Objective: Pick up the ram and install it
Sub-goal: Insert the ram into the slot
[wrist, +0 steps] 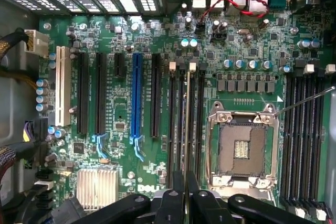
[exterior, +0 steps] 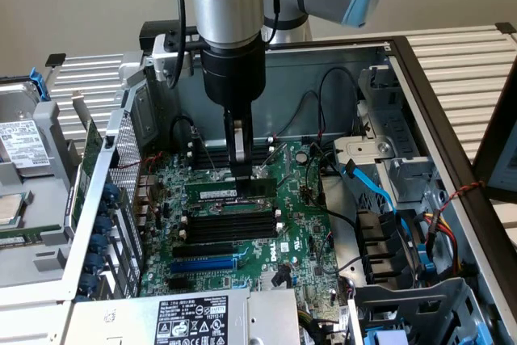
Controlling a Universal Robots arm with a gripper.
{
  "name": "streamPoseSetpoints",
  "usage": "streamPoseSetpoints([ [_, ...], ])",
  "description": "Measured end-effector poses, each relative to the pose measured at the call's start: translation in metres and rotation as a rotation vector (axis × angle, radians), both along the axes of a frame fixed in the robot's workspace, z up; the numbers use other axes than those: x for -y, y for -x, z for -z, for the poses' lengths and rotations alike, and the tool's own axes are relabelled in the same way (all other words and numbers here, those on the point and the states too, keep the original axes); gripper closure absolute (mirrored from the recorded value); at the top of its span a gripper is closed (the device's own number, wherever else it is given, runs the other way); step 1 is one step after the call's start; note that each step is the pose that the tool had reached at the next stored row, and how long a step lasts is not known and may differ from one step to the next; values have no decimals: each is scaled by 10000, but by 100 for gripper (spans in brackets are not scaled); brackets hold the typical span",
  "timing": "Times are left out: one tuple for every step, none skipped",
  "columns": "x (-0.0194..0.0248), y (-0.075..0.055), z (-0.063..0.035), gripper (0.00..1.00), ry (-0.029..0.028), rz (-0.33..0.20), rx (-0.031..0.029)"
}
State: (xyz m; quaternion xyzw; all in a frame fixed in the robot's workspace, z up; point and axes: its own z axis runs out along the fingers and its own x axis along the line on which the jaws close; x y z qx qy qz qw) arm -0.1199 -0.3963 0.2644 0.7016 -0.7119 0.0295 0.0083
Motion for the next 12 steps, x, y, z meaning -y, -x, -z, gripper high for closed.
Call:
streamPoseSetpoints([
  [4, 1, 10, 87, 0, 0, 0],
  [10, 1, 18, 87, 1, -1, -1],
  [18, 2, 23, 87, 1, -1, -1],
  [33, 2, 27, 87, 0, 0, 0],
  [51, 2, 30, 87, 0, 0, 0],
  [63, 2, 37, 87, 0, 0, 0],
  [68, 2, 46, 87, 0, -1, 0],
  [72, 2, 56, 87, -1, 0, 1],
  [75, 2, 66, 87, -2, 0, 1],
  [76, 2, 76, 87, -1, 1, 0],
  [77, 2, 85, 87, -1, 1, 0],
  [77, 2, 95, 87, -1, 0, 0],
])
